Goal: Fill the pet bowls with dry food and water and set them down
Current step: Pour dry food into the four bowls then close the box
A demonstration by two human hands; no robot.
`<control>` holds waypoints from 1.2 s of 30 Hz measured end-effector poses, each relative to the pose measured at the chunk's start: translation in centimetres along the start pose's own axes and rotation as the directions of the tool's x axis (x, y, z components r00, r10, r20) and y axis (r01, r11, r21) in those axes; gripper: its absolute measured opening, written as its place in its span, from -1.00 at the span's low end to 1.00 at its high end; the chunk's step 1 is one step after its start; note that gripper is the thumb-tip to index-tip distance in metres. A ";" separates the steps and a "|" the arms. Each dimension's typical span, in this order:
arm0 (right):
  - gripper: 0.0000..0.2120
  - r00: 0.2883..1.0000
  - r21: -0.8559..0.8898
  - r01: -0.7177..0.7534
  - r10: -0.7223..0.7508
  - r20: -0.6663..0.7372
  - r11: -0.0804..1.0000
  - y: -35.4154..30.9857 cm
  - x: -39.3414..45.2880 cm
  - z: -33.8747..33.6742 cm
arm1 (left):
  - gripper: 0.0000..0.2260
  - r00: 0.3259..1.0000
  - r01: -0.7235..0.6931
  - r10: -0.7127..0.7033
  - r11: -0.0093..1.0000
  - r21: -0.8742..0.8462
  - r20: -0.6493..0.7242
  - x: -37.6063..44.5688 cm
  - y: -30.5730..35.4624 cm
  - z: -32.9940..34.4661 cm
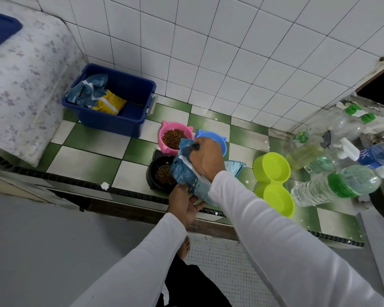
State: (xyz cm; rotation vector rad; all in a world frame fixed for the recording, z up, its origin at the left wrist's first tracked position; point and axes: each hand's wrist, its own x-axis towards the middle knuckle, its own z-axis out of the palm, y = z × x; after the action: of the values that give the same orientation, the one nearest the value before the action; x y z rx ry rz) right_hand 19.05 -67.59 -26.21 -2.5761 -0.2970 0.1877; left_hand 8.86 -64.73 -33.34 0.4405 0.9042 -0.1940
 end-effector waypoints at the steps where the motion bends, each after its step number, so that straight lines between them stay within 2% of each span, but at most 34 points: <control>1: -0.87 1.000 -0.001 0.000 0.000 0.000 1.000 0.0 0.0 0.0 | -0.86 1.000 -0.001 0.001 1.000 -0.001 0.002 0.0 0.0 0.0; 19: -0.85 1.000 -0.005 -0.004 0.004 0.020 1.000 0.1 -0.2 -0.3 | -0.86 1.000 -0.007 0.007 1.000 0.017 -0.001 0.3 0.0 0.1; 24: -0.87 1.000 -0.003 -0.016 0.016 0.019 1.000 0.1 -0.3 -0.7 | -0.77 1.000 -0.009 0.009 1.000 0.001 -0.004 0.4 -0.1 -0.1; 36: -0.86 0.999 0.023 -0.032 0.031 0.015 0.999 0.3 -0.2 -0.5 | -0.76 1.000 -0.012 0.011 1.000 -0.019 -0.026 0.4 -0.2 0.3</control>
State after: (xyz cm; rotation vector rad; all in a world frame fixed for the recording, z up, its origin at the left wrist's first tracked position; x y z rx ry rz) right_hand 18.97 -68.12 -25.93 -2.5590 -0.2581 0.2198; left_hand 9.22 -65.04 -33.58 0.4311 0.9278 -0.1693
